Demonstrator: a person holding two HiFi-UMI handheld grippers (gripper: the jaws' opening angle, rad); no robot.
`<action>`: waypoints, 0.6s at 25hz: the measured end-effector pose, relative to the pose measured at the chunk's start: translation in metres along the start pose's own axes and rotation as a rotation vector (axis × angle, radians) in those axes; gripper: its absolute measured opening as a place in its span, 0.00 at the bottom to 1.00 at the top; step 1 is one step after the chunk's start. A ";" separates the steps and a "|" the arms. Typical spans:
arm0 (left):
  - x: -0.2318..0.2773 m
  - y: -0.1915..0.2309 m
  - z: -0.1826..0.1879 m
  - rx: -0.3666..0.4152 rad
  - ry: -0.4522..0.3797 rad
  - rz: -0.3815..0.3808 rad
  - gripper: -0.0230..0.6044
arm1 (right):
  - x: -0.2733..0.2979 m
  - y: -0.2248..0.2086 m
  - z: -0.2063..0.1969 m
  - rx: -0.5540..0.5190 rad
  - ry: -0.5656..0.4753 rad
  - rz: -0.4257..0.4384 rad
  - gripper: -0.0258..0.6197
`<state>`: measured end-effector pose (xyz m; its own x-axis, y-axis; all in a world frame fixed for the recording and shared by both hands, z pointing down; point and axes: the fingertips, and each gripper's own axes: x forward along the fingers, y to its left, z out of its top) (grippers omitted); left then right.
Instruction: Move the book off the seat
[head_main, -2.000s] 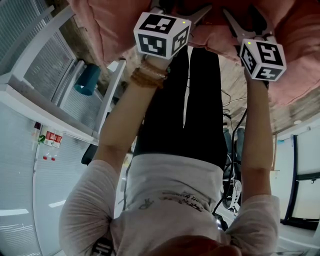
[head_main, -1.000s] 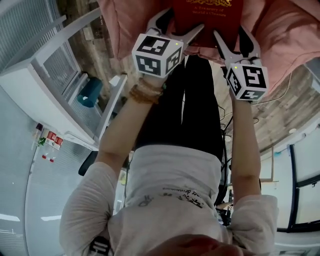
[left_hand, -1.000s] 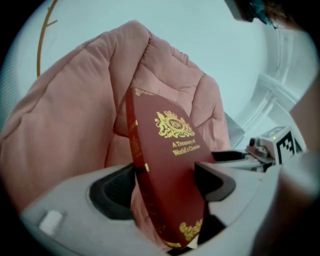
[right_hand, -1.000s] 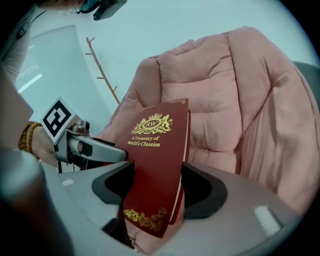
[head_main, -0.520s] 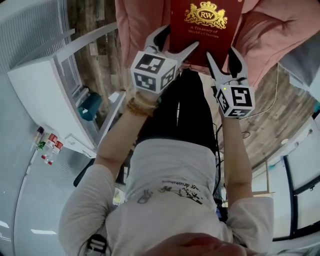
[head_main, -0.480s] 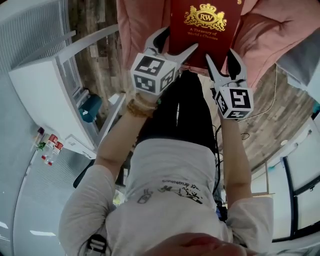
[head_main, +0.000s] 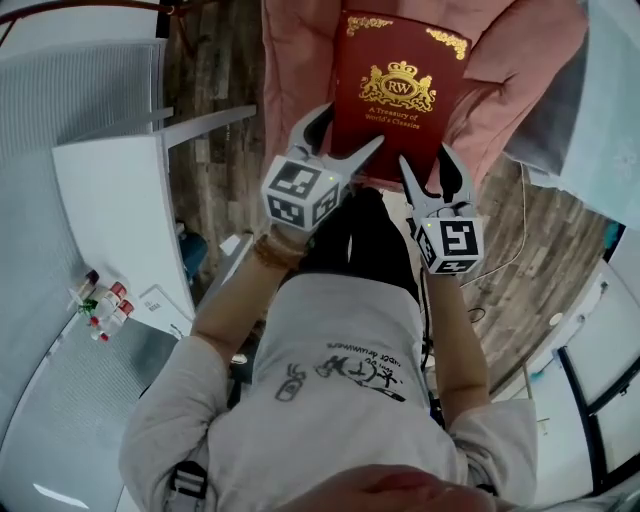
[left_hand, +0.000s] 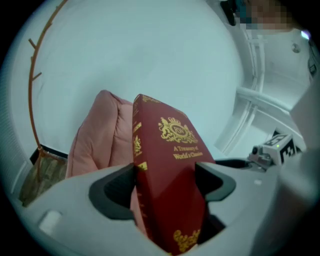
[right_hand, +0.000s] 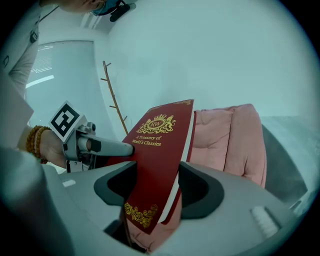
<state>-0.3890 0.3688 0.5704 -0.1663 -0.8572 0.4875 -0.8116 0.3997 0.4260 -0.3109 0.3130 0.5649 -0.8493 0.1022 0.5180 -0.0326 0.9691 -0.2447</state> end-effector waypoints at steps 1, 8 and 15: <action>-0.010 -0.006 0.011 0.005 -0.012 -0.003 0.63 | -0.008 0.006 0.012 -0.012 -0.010 -0.002 0.45; -0.062 -0.061 0.089 0.074 -0.091 -0.016 0.63 | -0.072 0.030 0.093 -0.042 -0.104 -0.017 0.44; -0.118 -0.099 0.144 0.117 -0.178 -0.045 0.63 | -0.124 0.065 0.152 -0.090 -0.185 -0.039 0.43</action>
<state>-0.3697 0.3831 0.3609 -0.2158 -0.9213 0.3234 -0.8783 0.3279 0.3479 -0.2879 0.3289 0.3600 -0.9307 0.0291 0.3647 -0.0272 0.9886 -0.1484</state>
